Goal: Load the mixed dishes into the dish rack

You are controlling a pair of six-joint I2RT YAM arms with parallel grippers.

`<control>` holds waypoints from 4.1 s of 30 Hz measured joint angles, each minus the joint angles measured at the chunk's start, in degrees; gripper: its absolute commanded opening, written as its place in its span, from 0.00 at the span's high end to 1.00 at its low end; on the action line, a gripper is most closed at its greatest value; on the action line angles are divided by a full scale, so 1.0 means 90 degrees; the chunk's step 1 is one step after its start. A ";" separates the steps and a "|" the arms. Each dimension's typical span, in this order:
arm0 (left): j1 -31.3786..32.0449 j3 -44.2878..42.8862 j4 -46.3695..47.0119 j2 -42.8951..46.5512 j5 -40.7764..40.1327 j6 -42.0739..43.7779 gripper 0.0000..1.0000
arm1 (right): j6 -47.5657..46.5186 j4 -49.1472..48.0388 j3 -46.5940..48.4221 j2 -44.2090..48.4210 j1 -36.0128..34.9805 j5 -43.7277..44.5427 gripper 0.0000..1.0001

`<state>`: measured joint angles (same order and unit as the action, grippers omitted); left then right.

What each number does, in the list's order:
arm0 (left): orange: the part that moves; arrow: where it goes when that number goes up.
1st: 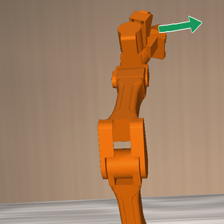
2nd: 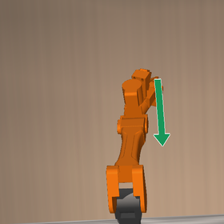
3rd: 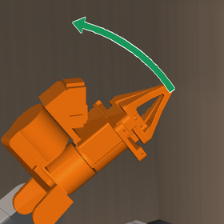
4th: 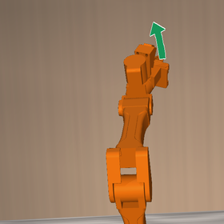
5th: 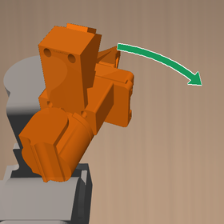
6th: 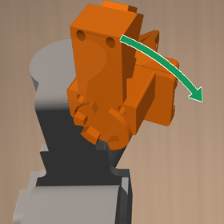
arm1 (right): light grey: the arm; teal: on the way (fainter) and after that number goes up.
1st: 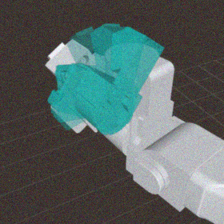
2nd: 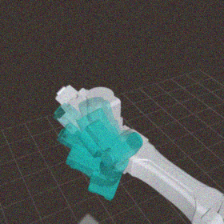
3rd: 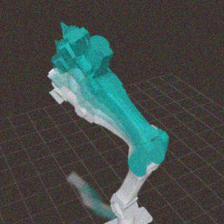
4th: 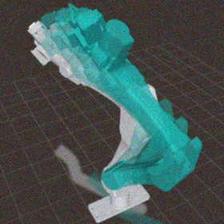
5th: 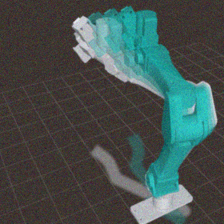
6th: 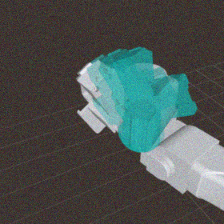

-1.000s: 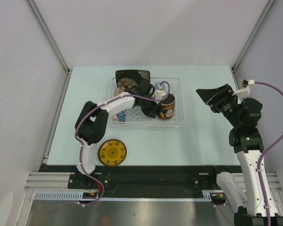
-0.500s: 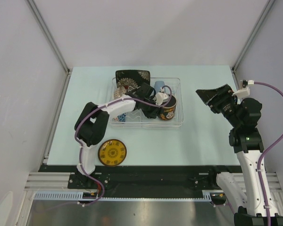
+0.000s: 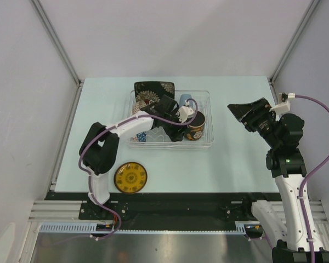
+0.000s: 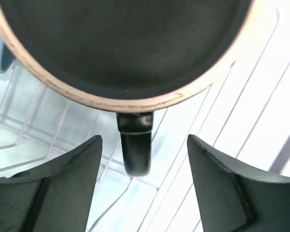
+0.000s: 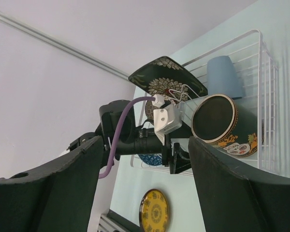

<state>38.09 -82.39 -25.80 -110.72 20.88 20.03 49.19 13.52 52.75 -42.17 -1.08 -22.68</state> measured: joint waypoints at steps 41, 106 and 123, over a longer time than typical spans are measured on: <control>-0.5037 0.2193 -0.3475 0.4320 0.1464 0.3106 0.24 | -0.2664 0.0619 0.1375 -0.3327 -0.4027 0.0508 0.29; -0.2378 0.2871 -0.3424 0.4041 0.0515 0.3388 0.32 | -0.2807 -0.1324 -0.1579 -0.4073 -0.5486 0.0799 0.33; -0.1224 0.4333 -0.3614 0.5226 -0.0908 0.4286 0.33 | -0.2929 -0.1467 -0.1600 -0.4267 -0.5498 0.0901 0.34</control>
<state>27.07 -43.40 -58.33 -63.68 12.71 58.61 22.83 0.32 38.35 -80.58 -50.57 -14.57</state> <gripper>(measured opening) 0.678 0.661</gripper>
